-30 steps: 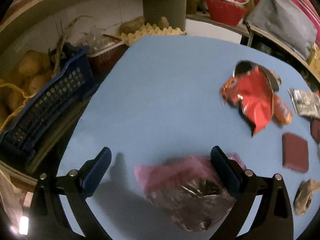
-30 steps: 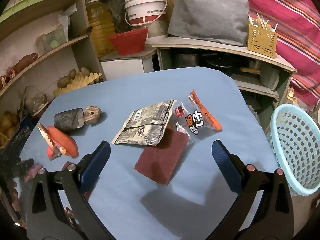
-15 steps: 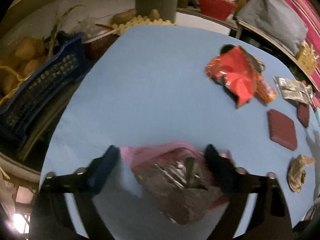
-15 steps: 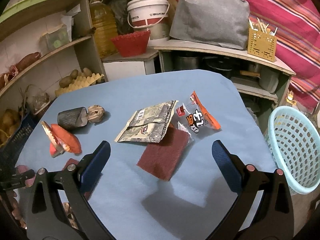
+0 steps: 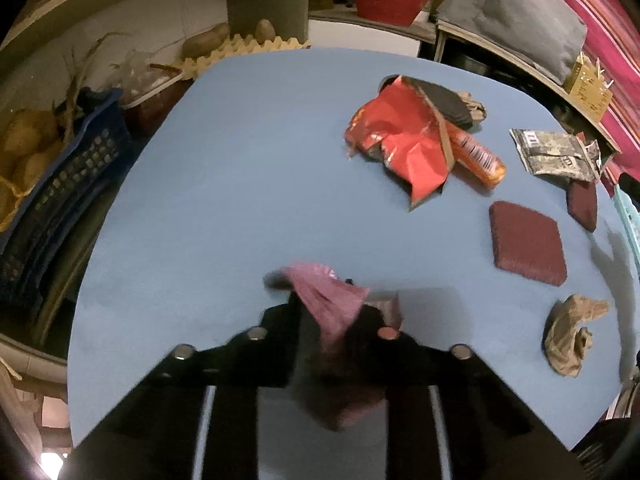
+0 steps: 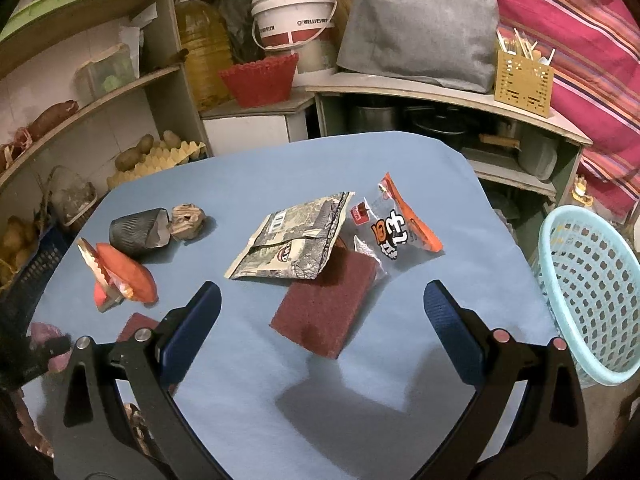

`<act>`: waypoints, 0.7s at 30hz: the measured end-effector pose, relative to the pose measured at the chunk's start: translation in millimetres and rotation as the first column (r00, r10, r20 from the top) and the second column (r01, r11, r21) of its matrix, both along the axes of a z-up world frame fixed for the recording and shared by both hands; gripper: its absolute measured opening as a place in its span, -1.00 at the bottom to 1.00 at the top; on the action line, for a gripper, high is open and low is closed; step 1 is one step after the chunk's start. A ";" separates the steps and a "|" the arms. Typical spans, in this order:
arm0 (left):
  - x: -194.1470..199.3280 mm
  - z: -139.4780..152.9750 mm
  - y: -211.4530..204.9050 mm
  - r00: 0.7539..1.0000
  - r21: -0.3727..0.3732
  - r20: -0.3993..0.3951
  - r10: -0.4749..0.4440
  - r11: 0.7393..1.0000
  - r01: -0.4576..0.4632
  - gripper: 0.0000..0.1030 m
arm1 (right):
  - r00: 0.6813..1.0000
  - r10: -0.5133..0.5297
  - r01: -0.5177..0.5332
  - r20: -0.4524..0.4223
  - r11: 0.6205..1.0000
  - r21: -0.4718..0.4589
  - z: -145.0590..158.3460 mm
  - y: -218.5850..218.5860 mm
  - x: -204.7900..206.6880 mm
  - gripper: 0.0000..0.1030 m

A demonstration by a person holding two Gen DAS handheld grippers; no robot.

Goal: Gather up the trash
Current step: 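Grasp the printed snack packet with the right tool while the left tool holds the pink wrapper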

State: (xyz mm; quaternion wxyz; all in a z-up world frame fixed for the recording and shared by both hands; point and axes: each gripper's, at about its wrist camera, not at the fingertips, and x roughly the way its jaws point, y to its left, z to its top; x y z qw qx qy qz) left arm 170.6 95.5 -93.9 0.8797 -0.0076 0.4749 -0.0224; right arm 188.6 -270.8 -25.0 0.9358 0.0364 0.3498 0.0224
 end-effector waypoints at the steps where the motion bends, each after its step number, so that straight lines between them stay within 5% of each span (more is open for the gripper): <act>1: 1.1 1.8 -0.1 1.000 0.004 0.006 0.000 1.000 0.000 -0.72 | 1.000 0.001 -0.001 -0.001 1.000 0.000 -0.1 0.0 0.0 0.92; 2: 2.2 4.5 -1.0 1.000 0.007 0.015 0.000 1.000 -0.001 -0.83 | 1.000 0.001 -0.001 -0.002 1.000 -0.001 -0.3 0.1 0.3 0.92; 21: 33.8 75.0 3.7 0.976 -0.056 0.202 0.079 0.996 -0.069 -0.84 | 1.000 0.000 -0.001 -0.019 1.000 -0.021 -9.1 -1.0 9.2 0.92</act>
